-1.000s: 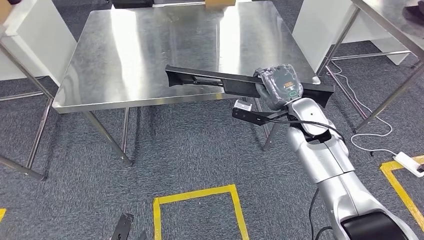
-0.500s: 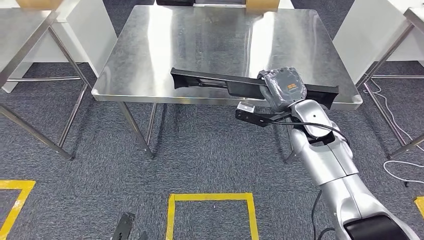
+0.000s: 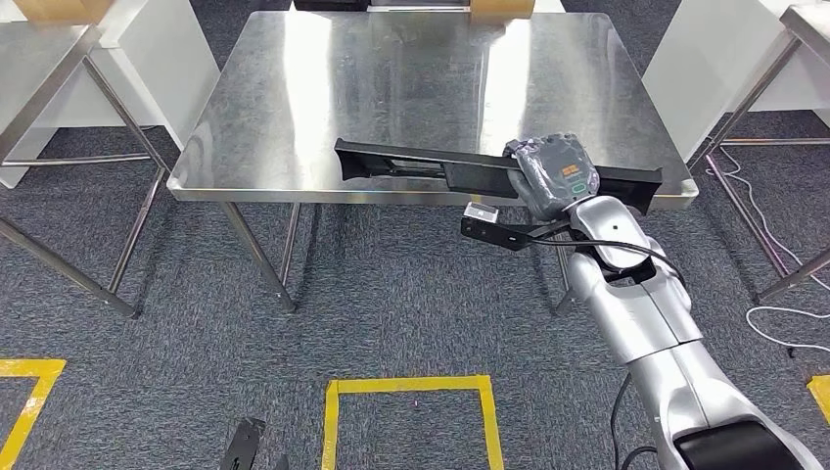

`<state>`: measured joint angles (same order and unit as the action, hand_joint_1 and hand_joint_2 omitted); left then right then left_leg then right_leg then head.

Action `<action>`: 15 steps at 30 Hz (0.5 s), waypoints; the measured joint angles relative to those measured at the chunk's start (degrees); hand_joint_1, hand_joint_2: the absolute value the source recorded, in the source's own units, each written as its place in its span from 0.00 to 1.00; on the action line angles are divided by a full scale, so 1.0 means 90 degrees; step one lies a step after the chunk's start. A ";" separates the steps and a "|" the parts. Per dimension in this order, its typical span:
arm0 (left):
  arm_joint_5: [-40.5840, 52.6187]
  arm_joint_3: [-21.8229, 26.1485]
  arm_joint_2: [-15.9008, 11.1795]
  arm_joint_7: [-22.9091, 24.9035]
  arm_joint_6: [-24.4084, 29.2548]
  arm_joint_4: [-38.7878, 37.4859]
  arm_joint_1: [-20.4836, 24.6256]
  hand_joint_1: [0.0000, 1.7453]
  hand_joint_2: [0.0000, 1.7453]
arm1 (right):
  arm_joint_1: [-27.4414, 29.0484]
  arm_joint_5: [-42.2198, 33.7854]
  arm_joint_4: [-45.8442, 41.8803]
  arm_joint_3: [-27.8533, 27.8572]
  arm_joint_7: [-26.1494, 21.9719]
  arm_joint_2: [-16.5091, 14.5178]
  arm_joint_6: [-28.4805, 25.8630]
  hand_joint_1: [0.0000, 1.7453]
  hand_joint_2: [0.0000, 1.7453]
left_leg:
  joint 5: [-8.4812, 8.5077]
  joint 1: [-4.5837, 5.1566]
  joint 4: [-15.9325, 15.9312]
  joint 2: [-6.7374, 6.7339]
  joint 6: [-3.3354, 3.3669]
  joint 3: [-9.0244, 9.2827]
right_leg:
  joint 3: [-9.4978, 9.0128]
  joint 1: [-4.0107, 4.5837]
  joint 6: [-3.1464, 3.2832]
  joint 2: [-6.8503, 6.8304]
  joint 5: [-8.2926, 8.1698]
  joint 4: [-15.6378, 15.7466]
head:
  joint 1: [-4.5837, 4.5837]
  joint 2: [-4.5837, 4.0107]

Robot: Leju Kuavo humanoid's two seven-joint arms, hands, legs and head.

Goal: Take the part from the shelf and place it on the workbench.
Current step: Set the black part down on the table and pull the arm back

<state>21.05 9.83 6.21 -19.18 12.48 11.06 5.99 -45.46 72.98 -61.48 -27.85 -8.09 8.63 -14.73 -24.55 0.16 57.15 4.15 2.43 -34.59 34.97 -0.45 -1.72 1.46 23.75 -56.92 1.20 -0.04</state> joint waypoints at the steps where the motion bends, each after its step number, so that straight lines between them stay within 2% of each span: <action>1: 0.0000 0.0006 0.0000 0.0000 -0.0001 0.0000 0.0000 0.00 1.00 | 0.0000 0.0000 0.0000 -0.0006 -0.0002 0.0000 0.0008 0.93 1.00 | 0.0001 0.0001 0.0000 0.0000 -0.0001 0.0000 | 0.0000 -0.0002 0.0000 0.0000 0.0000 0.0000 | -0.0001 0.0000; 15: 0.0000 0.0027 -0.0002 0.0000 -0.0002 0.0000 0.0000 0.00 1.00 | 0.0001 0.0000 0.0000 -0.0021 -0.0005 -0.0002 0.0019 0.93 1.00 | 0.0003 0.0042 0.0003 0.0000 0.0002 -0.0007 | -0.0009 -0.0013 -0.0003 -0.0001 -0.0002 -0.0001 | -0.0002 0.0000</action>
<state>21.05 10.08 6.19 -19.18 12.46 11.06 5.99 -45.45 72.98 -61.48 -28.04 -8.13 8.62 -14.56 -24.52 0.54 57.18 4.15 2.46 -34.65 34.89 -0.57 -1.74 1.45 23.74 -56.93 1.18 -0.04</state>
